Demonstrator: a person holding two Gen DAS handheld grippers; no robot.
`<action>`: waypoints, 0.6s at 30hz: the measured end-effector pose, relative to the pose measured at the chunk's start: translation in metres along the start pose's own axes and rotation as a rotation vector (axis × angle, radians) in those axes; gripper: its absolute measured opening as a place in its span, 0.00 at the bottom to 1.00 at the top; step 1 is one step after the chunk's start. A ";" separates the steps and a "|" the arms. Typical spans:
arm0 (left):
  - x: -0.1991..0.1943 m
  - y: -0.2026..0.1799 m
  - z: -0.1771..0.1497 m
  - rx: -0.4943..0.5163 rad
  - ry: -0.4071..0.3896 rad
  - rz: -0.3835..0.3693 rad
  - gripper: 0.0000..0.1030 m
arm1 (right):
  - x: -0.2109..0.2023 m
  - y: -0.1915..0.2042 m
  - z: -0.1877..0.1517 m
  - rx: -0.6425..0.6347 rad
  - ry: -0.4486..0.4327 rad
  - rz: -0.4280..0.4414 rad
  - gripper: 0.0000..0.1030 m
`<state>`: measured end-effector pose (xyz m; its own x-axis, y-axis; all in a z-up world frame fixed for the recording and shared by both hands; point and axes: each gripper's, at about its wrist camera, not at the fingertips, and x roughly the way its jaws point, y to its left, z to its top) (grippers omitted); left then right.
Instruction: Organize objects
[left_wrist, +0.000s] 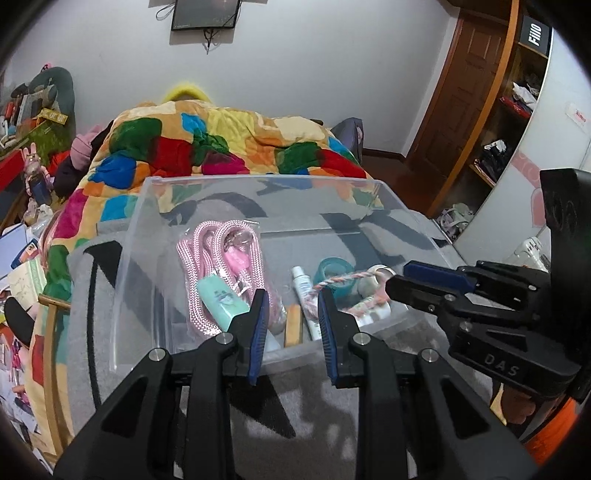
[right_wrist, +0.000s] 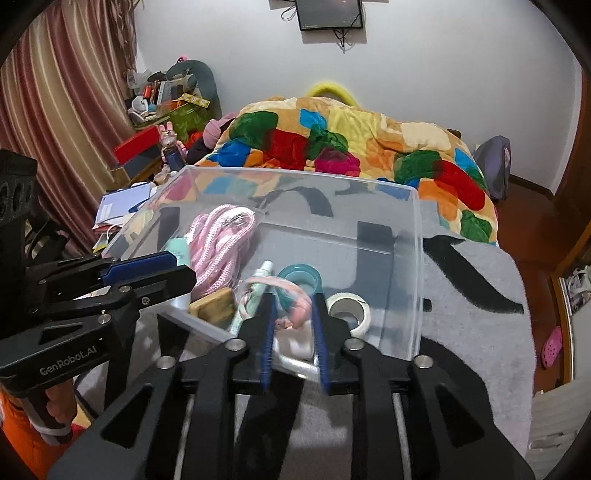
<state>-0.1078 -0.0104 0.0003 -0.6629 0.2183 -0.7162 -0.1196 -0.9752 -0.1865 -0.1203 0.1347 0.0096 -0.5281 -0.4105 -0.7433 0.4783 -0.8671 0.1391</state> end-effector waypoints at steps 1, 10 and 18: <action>-0.003 -0.001 0.000 0.004 -0.006 0.002 0.30 | -0.002 0.000 0.000 -0.006 -0.001 -0.001 0.31; -0.039 -0.009 -0.005 0.028 -0.096 0.033 0.52 | -0.038 0.004 -0.009 -0.042 -0.062 -0.013 0.38; -0.072 -0.010 -0.022 0.046 -0.180 0.068 0.72 | -0.073 0.016 -0.018 -0.034 -0.196 0.005 0.60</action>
<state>-0.0431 -0.0159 0.0391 -0.7919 0.1453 -0.5932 -0.1010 -0.9891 -0.1075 -0.0618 0.1559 0.0541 -0.6507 -0.4643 -0.6009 0.5027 -0.8564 0.1175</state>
